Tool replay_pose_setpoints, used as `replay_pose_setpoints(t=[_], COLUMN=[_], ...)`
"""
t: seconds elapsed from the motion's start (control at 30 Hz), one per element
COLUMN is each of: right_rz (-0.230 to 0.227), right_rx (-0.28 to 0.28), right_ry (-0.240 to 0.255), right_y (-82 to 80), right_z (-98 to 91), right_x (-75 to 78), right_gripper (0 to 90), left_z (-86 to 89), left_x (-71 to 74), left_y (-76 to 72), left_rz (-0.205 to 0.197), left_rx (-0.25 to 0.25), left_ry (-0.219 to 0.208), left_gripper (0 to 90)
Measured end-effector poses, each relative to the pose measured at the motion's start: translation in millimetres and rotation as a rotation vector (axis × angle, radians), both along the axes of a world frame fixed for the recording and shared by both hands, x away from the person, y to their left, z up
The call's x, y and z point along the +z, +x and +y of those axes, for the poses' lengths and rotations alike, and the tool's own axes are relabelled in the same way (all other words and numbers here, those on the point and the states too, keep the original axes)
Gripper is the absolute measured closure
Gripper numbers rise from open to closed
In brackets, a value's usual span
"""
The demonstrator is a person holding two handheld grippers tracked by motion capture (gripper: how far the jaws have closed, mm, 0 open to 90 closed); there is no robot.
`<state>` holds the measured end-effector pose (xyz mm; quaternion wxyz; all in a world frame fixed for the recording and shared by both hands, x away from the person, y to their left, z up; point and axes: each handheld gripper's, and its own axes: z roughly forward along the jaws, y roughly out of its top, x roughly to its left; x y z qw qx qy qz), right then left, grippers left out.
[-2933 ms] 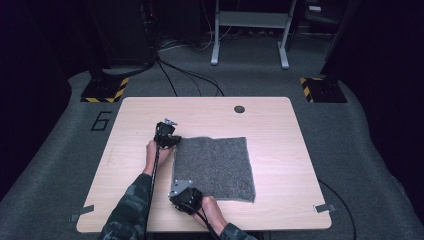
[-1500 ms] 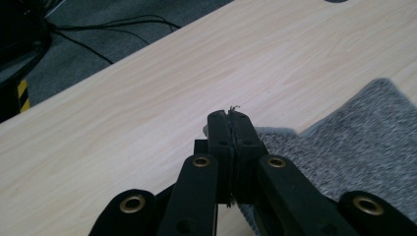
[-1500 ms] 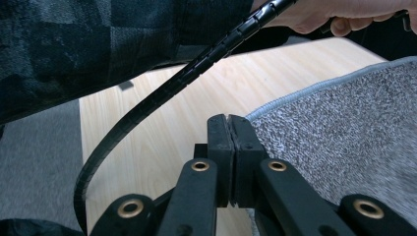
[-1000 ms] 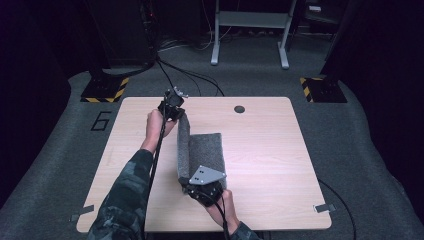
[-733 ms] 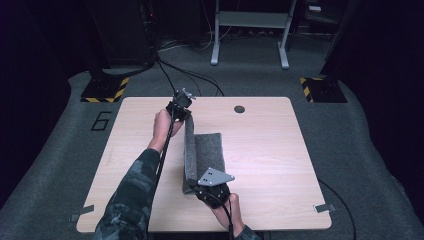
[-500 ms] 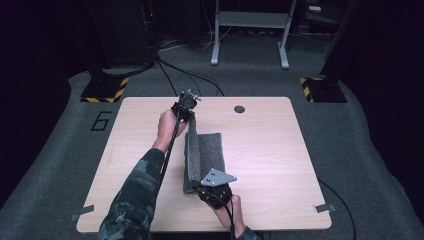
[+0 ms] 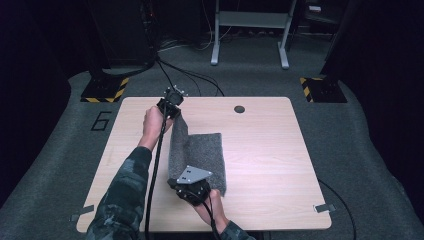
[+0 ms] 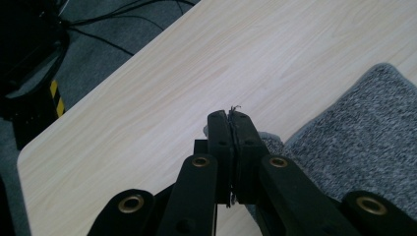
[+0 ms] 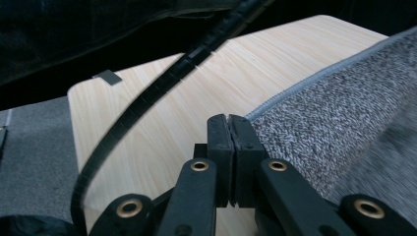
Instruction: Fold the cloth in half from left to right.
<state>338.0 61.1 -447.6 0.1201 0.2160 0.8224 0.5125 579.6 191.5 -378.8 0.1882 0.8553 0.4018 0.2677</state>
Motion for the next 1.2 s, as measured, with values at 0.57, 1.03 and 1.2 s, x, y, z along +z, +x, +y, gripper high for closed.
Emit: replay_pose_setpoints(t=[0.57,1.03,1.2], right_rz=[0.005,0.026,0.012], right_rx=[-0.042,-0.083,-0.119], right_ry=[0.026,0.044,0.023], right_y=[-4.6,-6.7,-10.6], right_z=[-16.8,-34.8,-41.8], right_x=[-2.3,-13.7,-15.9], right_gripper=[88.8,88.7,88.5], left_z=[-7.0,-21.1,-22.1], left_x=[-11.9,-16.7,-16.1], left_y=[6.3,9.8,9.7], left_rz=[0.025,0.027,0.024], left_rx=[-0.005,-0.012,-0.016], left_ry=[-0.006,0.011,-0.072], left_gripper=[87.6,87.3,87.2])
